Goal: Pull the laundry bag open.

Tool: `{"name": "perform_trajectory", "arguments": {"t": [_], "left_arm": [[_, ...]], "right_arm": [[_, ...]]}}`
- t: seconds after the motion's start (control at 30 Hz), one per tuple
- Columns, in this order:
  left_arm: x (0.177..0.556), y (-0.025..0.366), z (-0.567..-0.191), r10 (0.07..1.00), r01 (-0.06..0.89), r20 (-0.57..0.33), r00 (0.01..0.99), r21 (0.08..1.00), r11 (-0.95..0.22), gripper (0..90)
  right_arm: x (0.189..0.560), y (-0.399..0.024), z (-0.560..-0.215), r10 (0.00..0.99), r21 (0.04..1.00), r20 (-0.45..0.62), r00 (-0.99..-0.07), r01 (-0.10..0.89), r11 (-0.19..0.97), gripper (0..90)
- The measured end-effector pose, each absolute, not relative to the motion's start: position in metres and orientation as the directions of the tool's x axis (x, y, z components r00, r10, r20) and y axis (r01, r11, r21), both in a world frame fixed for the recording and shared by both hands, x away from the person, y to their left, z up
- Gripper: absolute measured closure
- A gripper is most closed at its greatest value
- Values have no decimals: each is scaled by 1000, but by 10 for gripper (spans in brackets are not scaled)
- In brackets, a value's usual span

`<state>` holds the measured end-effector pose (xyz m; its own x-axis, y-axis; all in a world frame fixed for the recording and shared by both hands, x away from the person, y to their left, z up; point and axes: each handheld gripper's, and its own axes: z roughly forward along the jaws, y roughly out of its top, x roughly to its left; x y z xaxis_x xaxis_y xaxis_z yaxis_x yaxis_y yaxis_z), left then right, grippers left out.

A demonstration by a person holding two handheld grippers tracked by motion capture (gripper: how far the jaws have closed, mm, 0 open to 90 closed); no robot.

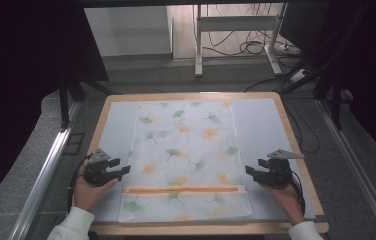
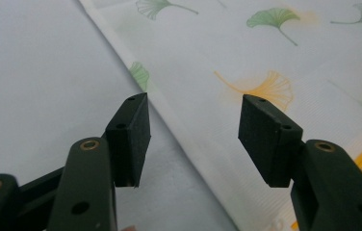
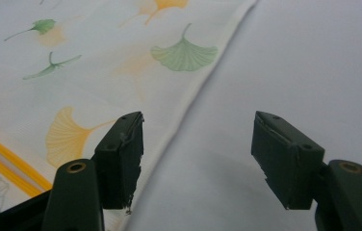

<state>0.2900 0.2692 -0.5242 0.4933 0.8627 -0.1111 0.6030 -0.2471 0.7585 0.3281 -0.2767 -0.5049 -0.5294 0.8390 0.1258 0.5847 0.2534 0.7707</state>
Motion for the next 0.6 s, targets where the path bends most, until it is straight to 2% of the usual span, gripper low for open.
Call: {"name": "perform_trajectory", "arguments": {"t": [0.6], "left_arm": [[284,276,-526,866,605,-113,487,758,-242,421]], "right_arm": [[325,-279,-507,842,772,89,-532,571,279,329]]}}
